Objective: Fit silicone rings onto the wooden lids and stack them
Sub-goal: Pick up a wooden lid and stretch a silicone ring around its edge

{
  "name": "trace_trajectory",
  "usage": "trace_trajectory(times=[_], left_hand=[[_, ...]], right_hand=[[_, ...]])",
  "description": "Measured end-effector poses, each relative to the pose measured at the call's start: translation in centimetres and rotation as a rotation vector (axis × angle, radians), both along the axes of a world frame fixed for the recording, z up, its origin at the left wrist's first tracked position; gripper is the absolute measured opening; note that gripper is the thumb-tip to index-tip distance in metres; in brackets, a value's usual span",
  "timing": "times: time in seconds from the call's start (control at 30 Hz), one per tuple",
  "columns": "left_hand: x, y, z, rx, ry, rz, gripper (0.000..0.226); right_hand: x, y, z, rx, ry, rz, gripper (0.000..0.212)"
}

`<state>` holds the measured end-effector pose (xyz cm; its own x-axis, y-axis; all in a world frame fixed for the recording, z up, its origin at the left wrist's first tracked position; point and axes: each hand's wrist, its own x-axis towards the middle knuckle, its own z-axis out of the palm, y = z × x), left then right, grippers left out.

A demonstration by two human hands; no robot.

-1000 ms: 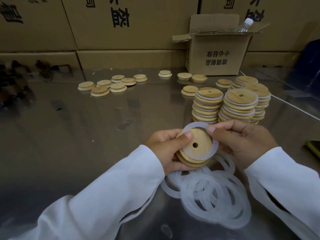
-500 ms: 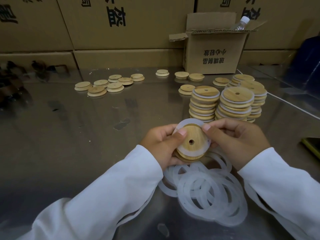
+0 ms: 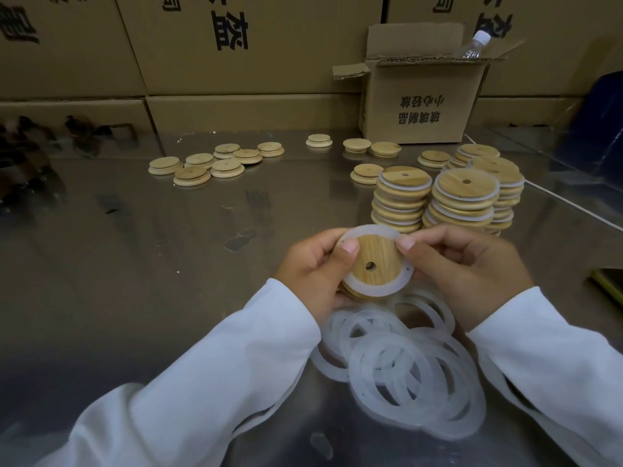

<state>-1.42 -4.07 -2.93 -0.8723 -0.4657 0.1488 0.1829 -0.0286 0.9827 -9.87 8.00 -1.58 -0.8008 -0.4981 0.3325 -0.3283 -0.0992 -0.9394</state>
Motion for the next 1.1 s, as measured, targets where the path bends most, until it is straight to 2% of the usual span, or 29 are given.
trace_trajectory(times=[0.13,0.37,0.63,0.83,1.0,1.1], left_hand=[[0.00,0.13,0.11,0.061,-0.016,-0.024,0.025],[0.02,0.23,-0.12,-0.049,0.036,0.062,0.022],[-0.07,0.24,0.14,-0.070,0.066,0.128,0.023],[-0.13,0.03,-0.08,0.023,0.059,0.107,0.023],[-0.09,0.22,-0.34,0.004,0.066,0.103,0.019],[-0.13,0.33,-0.34,0.047,0.077,0.117,0.019]], right_hand=[[-0.13,0.00,-0.13,0.009,0.033,-0.010,0.018],[-0.28,-0.06,-0.24,-0.007,0.041,0.009,0.015],[-0.29,0.17,-0.11,0.008,0.120,-0.019,0.019],[-0.22,0.18,-0.21,0.049,0.224,-0.040,0.019],[-0.13,0.21,-0.27,0.014,0.218,-0.034,0.016],[-0.13,0.06,-0.42,0.000,0.133,-0.005,0.011]])
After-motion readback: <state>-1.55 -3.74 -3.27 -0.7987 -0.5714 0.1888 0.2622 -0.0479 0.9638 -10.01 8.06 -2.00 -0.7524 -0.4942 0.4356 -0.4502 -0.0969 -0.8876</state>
